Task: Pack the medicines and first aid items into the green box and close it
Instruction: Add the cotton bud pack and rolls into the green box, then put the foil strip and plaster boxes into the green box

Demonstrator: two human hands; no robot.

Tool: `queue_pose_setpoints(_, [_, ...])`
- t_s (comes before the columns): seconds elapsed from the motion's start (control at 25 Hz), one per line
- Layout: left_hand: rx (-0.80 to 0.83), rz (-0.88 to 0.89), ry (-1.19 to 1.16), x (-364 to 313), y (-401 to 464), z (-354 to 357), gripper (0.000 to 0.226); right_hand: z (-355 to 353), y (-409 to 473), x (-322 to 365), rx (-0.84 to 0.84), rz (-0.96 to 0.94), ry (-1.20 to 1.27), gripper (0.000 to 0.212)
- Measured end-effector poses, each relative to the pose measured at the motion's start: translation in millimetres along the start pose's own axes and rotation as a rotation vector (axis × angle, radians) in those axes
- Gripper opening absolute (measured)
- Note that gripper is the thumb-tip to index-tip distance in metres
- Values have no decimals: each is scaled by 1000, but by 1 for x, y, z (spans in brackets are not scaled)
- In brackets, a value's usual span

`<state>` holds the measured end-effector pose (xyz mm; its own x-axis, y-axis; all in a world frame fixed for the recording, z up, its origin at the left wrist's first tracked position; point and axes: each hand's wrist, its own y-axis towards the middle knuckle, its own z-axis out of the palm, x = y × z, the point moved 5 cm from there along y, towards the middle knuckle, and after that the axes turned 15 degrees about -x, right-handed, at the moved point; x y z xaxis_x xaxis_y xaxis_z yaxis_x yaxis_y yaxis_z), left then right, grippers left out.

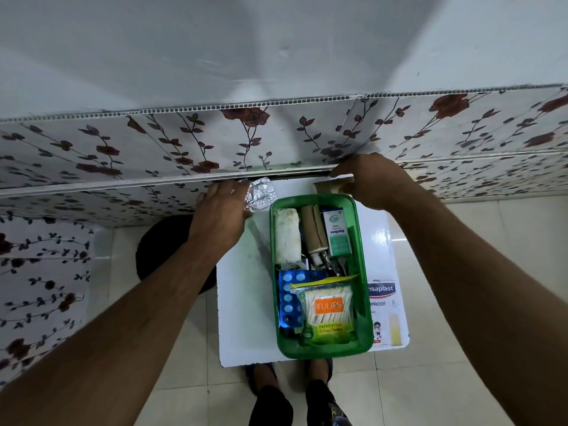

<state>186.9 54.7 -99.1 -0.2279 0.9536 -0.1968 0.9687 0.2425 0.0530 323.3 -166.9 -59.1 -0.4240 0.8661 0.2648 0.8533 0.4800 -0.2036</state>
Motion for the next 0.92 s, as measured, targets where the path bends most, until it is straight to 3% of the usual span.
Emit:
queue_pose_setpoints(0.16, [7,-53,56,2,4,-3,66,4,3,4,-35,-30,-38,30])
queue_pose_setpoints(0.32, [34,-153,-81,4,2,-5,66,2,2,4,-96,-63,-46,28])
queue_pose_setpoints(0.52, [38,-251,-263,4,-6,-17,44,10,-2,4,5,-119,-91,28])
queue_pose_setpoints(0.6, [-20,-373,-306,9,-14,-35,34,8,-7,-5,-16,-51,-94,30])
queue_pose_setpoints(0.76, [-220,-668,-550,2,-40,-102,4,-28,-43,-28,-234,254,51,64])
queue_pose_setpoints(0.84, [-131,-730,-686,-21,-48,-116,7,-48,-69,-25,-351,357,213,64])
queue_pose_setpoints(0.92, [-7,-686,-709,-49,-50,-114,12,-61,-92,-17,-408,426,367,49])
